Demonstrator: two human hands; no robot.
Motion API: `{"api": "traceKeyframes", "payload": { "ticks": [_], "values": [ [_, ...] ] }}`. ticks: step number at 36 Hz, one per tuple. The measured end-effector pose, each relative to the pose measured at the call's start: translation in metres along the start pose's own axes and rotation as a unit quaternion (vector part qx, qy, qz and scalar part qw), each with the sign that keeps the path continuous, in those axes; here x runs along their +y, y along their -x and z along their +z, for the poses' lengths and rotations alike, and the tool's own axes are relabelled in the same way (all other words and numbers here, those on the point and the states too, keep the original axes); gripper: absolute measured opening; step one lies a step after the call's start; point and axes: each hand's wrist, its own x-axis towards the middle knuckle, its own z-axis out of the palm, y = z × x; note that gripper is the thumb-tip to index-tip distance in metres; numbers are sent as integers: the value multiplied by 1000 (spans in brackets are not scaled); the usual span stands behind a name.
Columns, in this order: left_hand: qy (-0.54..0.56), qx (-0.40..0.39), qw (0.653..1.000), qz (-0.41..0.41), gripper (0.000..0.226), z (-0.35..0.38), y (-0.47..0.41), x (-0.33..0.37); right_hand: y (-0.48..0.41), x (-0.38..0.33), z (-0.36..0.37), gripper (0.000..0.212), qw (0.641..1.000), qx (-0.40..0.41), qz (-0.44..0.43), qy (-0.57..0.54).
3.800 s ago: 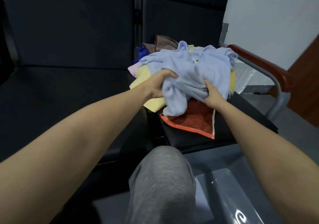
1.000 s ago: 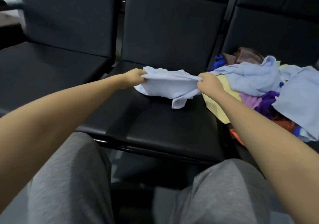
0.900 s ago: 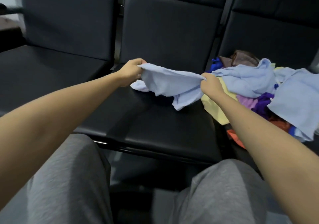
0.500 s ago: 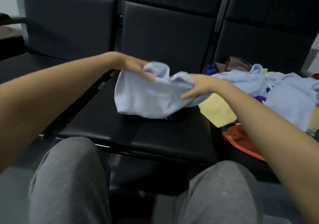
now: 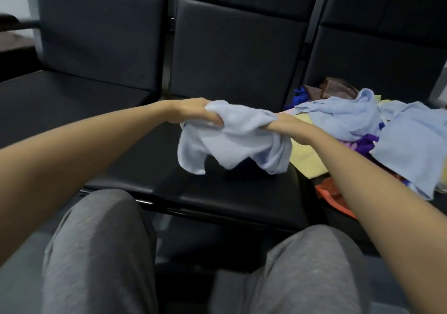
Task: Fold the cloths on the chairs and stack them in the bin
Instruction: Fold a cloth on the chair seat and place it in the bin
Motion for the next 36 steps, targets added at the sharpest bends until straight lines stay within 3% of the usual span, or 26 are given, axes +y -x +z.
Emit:
{"api": "traceKeyframes", "payload": {
  "ticks": [2,4,6,8,10,12,14,17,19,20,22,23,25,28,30,32,34,36],
  "values": [
    [-97,1,995,-27,36,17,-5,-11,4,6,-1,24,991,-68,-17,114],
    [-78,44,996,-3,44,29,-13,-26,-1,11,5,38,949,-143,3,280],
    [-154,54,985,-58,17,27,-13,-26,-14,18,19,30,917,-137,29,373],
    [-137,69,986,-70,14,18,-11,-24,-20,27,25,18,919,-82,43,384],
    [-51,66,996,-36,15,12,-12,-25,-23,32,27,26,949,-28,40,310],
    [37,81,996,-7,14,7,-13,-25,-20,32,23,28,988,20,46,148],
    [125,80,989,21,25,5,-12,-25,-13,24,15,27,997,80,18,7],
    [195,50,979,42,34,-3,-14,-19,-8,14,1,21,991,118,-25,-54],
    [86,30,996,6,39,-7,-14,-14,-16,10,-7,35,995,92,-31,36],
    [-23,19,999,-32,42,-8,-12,-12,-15,7,-10,56,995,35,-26,93],
    [-216,-19,970,-107,38,-5,-12,-13,-13,2,-13,95,975,-98,3,198],
    [-266,-37,955,-128,34,-2,-13,-14,-13,4,-13,92,956,-148,23,252],
    [-273,-48,952,-131,28,6,-14,-13,-15,10,-11,49,925,-209,74,309],
    [-114,-3,991,-71,16,13,-15,-14,-24,17,-2,18,904,-213,118,352],
    [30,27,999,-33,16,11,-17,-19,-26,20,3,8,920,-142,93,353],
    [124,46,991,5,34,7,-19,-24,-30,22,3,8,937,-84,51,335],
    [171,64,983,31,23,1,-21,-27,-34,20,-1,10,942,-53,19,331],
    [151,76,985,20,23,-8,-21,-29,-33,16,-9,10,946,-31,12,323]
  ]
}}
